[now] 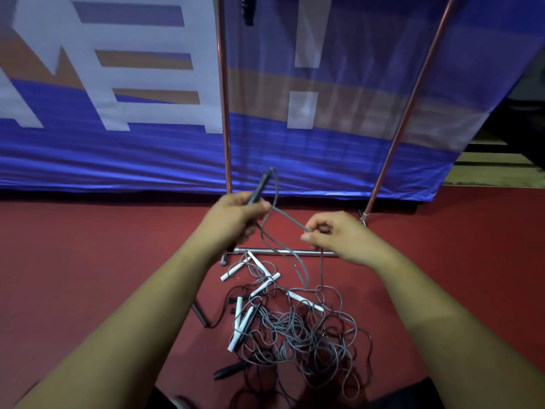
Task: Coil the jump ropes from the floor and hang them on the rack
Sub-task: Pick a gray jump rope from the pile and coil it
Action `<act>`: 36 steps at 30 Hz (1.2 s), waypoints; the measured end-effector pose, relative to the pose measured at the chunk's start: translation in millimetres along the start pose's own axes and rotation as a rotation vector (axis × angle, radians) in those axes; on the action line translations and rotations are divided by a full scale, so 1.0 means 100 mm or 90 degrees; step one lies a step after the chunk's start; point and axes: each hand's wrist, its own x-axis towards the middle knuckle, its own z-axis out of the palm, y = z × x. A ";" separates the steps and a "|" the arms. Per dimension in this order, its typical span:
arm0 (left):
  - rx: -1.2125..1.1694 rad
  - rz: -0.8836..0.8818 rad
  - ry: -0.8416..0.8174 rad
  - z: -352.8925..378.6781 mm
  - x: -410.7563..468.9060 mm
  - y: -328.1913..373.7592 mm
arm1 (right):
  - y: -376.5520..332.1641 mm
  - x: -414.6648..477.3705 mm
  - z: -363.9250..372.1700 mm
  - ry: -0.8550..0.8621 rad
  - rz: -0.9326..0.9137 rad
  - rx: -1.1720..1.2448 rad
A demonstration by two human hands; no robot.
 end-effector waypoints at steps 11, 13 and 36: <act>0.124 -0.008 0.224 -0.40 0.01 -0.03 | 0.25 -0.03 -0.27 0.087 0.143 0.089; 0.110 0.007 0.155 -0.35 -0.02 0.00 | 0.06 -0.05 -0.21 0.094 0.112 0.094; -0.067 0.029 0.184 -0.39 -0.07 0.14 | 0.57 -0.06 -0.12 -0.138 0.294 -0.154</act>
